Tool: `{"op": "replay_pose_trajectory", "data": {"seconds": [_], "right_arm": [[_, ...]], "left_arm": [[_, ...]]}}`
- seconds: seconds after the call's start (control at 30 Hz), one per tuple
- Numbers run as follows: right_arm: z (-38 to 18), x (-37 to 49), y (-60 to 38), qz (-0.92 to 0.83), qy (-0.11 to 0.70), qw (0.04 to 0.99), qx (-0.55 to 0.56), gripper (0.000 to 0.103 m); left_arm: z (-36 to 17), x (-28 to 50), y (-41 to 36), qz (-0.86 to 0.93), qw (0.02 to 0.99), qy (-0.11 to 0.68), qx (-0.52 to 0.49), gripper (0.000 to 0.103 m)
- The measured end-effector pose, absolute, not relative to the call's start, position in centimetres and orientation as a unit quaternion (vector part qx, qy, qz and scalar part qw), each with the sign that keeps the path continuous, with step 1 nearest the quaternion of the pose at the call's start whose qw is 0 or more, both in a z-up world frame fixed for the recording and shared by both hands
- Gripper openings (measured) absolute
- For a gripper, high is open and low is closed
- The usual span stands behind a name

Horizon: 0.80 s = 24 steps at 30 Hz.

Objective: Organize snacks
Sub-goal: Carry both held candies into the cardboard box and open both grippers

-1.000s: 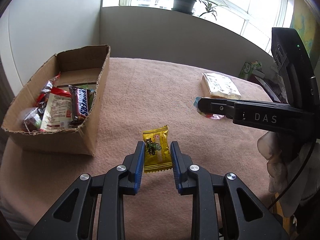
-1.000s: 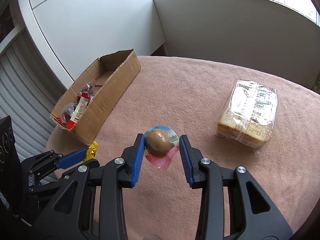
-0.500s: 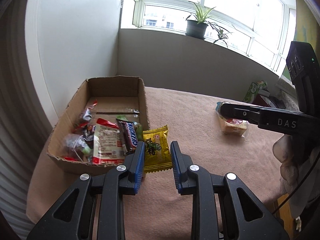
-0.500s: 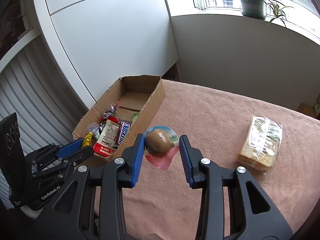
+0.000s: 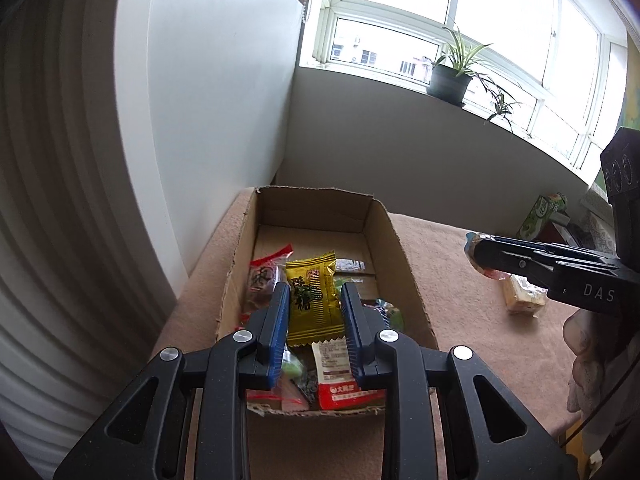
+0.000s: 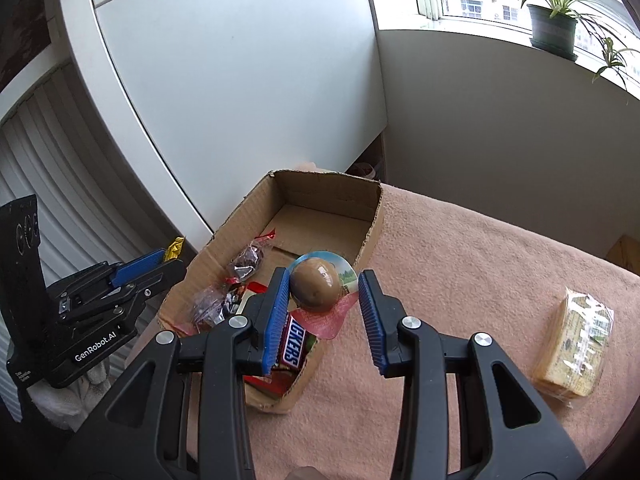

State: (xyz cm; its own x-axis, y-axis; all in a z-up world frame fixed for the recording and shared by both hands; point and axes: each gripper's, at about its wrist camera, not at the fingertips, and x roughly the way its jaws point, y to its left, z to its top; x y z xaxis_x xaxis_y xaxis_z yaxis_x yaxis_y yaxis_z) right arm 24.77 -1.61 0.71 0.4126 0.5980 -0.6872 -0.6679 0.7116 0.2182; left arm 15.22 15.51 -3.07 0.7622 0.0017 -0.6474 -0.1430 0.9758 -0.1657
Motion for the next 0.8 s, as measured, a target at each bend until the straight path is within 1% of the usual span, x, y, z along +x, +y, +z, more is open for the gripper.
{"op": "replay_pose_trajectory", "data": {"seconds": [0.33,0.7,0.73,0.77,0.8], "right_arm": [[-1.6,27.2,2.6,0.38,0.411,0.827,-0.047,0.038],[-2.7,28.0,2.8,0.379,0.428,0.82,-0.034,0.038],[-2.7,27.9,2.8,0.379,0.427,0.82,-0.035,0.039],[-2.6,27.9,2.8,0.38,0.426,0.821,-0.035,0.047],[-2.6,28.0,3.0,0.378,0.424,0.822,-0.035,0.053]], "left_arm": [[-4.5,20.0,16.7,0.034,0.921,0.373,-0.104,0.024],[-5.3,20.9,16.9,0.035,0.913,0.392,-0.105,0.025],[-5.3,21.2,17.0,0.035,0.913,0.393,-0.104,0.027],[-5.3,21.2,17.0,0.035,0.913,0.394,-0.103,0.029],[-5.3,21.2,17.0,0.035,0.912,0.395,-0.103,0.034]]}}
